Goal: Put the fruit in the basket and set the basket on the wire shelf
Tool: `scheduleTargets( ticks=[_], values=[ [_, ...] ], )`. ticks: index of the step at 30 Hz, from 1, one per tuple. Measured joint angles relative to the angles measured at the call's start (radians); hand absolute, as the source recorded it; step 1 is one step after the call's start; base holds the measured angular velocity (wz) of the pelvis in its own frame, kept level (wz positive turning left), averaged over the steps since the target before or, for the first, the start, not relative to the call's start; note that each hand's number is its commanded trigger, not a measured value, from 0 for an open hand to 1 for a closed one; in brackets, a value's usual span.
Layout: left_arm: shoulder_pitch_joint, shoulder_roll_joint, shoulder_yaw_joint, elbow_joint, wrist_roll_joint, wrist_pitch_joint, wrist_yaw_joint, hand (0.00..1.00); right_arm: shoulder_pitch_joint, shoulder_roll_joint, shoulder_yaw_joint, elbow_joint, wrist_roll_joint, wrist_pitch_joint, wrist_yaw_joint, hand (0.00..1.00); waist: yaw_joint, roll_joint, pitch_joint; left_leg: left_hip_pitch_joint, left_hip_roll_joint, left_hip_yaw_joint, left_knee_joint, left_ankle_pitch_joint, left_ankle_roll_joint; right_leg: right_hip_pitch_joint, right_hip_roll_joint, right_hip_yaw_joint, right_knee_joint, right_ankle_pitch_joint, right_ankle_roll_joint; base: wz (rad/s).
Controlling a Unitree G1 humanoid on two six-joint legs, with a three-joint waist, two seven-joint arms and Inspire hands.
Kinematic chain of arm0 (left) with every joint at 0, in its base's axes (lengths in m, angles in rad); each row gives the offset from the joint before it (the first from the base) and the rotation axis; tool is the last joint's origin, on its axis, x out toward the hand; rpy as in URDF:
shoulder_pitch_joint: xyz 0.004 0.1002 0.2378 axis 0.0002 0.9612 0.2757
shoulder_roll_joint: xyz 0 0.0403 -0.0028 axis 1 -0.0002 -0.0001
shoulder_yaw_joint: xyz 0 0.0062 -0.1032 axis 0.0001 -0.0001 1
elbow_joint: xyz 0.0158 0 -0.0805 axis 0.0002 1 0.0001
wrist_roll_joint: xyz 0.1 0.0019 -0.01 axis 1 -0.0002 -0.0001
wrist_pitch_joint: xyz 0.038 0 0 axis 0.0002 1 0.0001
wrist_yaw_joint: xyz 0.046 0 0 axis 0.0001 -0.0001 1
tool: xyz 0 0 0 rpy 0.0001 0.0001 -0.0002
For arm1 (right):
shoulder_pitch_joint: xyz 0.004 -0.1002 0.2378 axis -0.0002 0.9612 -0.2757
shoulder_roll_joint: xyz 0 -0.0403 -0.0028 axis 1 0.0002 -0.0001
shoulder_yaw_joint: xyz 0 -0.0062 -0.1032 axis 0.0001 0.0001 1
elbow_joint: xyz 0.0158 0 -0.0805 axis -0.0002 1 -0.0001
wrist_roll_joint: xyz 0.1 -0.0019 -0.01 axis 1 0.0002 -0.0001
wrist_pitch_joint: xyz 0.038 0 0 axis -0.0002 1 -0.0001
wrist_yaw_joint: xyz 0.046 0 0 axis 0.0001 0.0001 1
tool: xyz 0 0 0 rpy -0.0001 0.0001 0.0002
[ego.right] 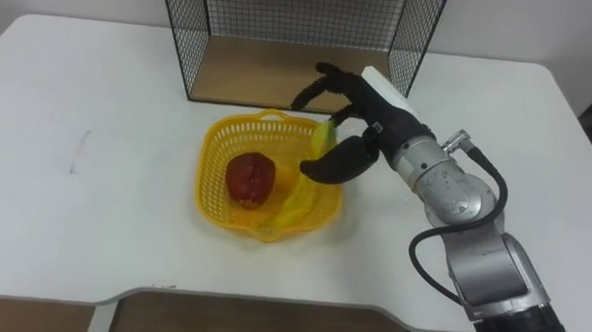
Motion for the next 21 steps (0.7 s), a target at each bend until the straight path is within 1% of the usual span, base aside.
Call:
scheduleTargets(
  ticks=[4,13,21],
  values=[
    [0.0,0.0,0.0,-0.003,0.0,0.0,-0.001,0.0,0.002,0.016,0.0,0.0,0.0,0.0,0.0,0.0,0.0,0.0,-0.0003,0.0,0.0,0.0,0.0,0.0,0.0,0.001,0.0,0.0,0.0,0.0,0.0,0.0],
    [0.001,0.0,0.0,-0.003,0.0,0.0,-0.001,0.0,0.005,0.016,0.0,0.0,0.002,0.0,0.0,0.0,0.0,0.001,-0.0005,0.004,0.0,-0.001,0.001,0.0,0.0,0.008,0.0,-0.001,0.0,0.0,0.0,0.0],
    [-0.001,0.0,-0.001,-0.003,-0.002,0.0,0.001,0.0,0.005,0.016,0.0,0.0,0.038,0.0,0.0,0.0,-0.001,0.002,-0.0005,0.007,0.0,-0.005,0.01,0.0,0.0,0.013,0.0,-0.005,0.0,0.0,0.0,0.0]
  ],
)
